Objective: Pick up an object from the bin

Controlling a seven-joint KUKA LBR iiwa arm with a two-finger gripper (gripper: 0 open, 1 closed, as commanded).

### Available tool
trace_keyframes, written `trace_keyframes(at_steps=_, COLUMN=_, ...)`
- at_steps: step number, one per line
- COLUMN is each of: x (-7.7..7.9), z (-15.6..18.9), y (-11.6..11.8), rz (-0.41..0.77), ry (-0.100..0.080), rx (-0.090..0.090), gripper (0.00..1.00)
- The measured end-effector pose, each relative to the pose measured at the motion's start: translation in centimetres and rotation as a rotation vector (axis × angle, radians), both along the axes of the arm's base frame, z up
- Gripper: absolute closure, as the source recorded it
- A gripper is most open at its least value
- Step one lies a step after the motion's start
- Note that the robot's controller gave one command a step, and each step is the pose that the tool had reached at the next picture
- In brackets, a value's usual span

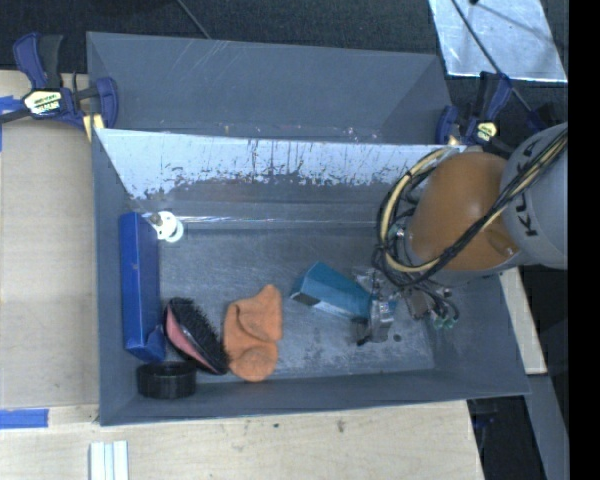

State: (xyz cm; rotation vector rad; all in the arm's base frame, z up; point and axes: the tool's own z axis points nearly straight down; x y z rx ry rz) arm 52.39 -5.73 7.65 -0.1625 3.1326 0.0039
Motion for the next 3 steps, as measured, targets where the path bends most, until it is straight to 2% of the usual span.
trace_keyframes(at_steps=3, x=0.00, z=0.00, y=0.00, rz=0.000, ry=0.000, rx=0.000, gripper=1.00)
